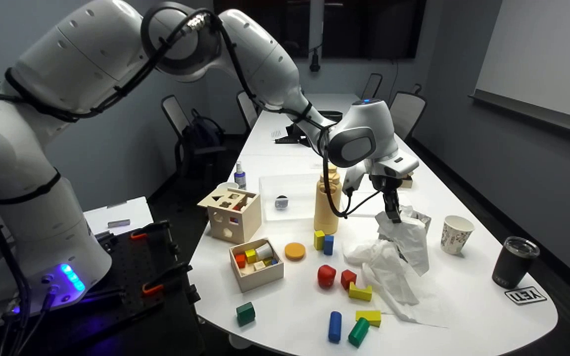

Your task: Use the left paper towel to wipe the table

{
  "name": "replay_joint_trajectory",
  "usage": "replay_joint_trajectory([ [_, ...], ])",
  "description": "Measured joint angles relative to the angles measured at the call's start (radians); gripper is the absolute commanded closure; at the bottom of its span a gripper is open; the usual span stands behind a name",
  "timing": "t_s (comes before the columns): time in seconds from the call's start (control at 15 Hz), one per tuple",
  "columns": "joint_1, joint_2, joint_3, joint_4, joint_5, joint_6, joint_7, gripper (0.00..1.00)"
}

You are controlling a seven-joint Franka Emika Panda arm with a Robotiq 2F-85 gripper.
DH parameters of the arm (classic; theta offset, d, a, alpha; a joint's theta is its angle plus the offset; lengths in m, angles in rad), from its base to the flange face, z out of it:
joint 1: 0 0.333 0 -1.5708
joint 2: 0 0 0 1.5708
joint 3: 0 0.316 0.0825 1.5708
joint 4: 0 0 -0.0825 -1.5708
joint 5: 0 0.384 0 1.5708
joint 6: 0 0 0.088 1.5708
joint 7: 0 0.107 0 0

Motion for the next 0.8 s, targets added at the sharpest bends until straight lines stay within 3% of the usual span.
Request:
replay_joint_trajectory([
  [0.13,-0.001,0.061,-0.005,0.069,0.004,0.000,0.002,0.99],
  [0.2,-0.001,0.087,-0.010,0.093,0.004,0.000,0.002,0.70],
  [0.27,-0.001,0.109,-0.014,0.111,0.004,0.000,0.002,0.69],
  [0.4,-0.001,0.143,-0.022,0.132,0.004,0.000,0.002,0.56],
  [0.8,0.005,0.117,-0.012,0.136,0.038,-0.001,0.002,0.10],
])
